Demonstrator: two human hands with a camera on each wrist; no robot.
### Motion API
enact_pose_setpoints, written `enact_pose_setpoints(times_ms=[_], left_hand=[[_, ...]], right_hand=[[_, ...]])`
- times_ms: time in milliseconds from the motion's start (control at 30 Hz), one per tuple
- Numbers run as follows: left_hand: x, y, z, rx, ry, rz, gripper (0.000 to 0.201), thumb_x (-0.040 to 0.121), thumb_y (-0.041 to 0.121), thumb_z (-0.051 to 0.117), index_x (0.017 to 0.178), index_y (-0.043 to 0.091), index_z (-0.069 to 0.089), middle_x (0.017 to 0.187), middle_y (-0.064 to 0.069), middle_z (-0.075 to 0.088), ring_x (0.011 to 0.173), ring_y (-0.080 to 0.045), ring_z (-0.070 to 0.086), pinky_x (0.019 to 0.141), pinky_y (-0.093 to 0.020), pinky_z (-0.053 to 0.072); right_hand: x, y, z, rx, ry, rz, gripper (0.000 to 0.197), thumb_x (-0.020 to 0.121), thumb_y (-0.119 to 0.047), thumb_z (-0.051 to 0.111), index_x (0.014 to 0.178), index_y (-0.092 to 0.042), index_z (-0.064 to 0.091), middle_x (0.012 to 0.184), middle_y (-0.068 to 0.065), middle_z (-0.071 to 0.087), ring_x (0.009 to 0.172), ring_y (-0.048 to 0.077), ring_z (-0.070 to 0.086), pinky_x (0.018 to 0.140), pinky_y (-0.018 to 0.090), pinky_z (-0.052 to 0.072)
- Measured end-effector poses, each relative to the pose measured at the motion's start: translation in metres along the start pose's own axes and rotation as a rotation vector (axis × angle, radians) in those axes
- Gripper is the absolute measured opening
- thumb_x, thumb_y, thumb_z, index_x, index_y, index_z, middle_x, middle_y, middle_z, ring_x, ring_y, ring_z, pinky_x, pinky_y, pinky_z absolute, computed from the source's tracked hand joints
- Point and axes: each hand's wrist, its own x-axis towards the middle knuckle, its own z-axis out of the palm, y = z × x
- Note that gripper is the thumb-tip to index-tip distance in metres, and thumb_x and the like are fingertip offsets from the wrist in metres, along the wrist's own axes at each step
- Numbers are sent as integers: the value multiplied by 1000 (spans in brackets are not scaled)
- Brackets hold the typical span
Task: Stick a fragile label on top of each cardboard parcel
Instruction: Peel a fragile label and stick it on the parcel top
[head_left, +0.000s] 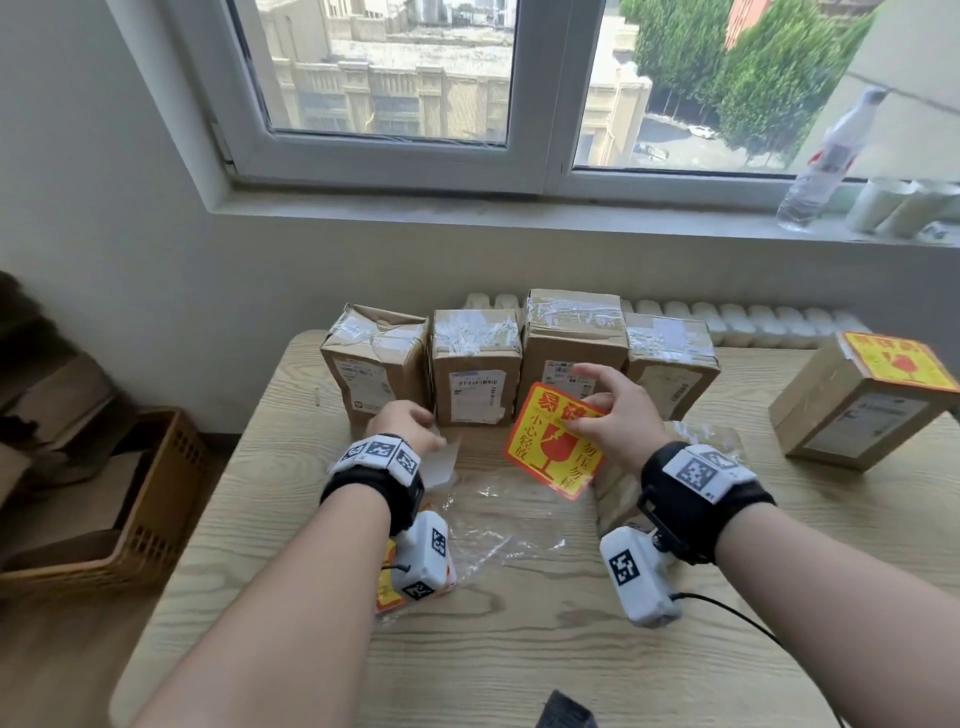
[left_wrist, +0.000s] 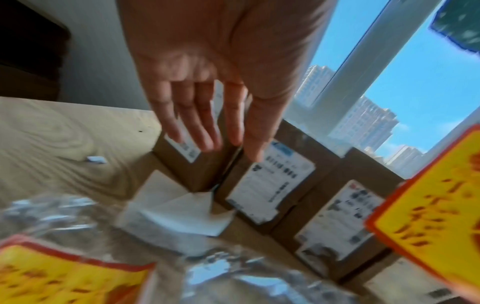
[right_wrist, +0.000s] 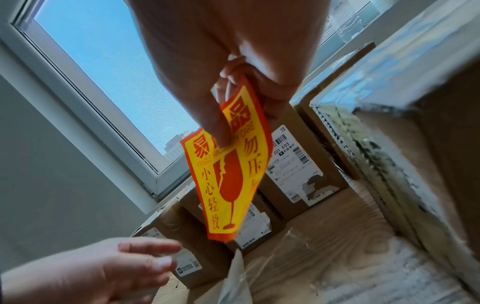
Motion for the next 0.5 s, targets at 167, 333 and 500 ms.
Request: enact_pose_setpoints(times_ms=[167, 333, 500], left_hand=[[-30, 64, 9, -156, -307, 213, 27, 77, 25, 79, 103, 18, 72, 96, 1, 72, 83, -8, 62, 66, -23, 49], [-40, 89, 20, -237, -309, 231, 15, 83, 20, 74, 94, 11, 72, 92, -7, 74, 81, -18, 65, 73, -28, 56], [-48, 116, 29, -393, -317, 188, 14, 84, 14, 73, 96, 10, 68, 77, -4, 70, 62, -9, 63, 60, -23, 55]], right_hand=[[-3, -8, -14, 6, -25, -26, 59, 80, -4, 72, 129, -29, 51, 103, 4, 69, 95, 20, 68, 77, 37, 61], [-10, -15, -38, 44, 37, -78, 62, 75, -3, 76, 128, -25, 52, 110, 1, 66, 102, 19, 65, 79, 35, 59], [-16, -8, -75, 119, 127, 10, 52, 74, -2, 77, 115, -18, 49, 104, 1, 62, 95, 21, 65, 79, 38, 59]])
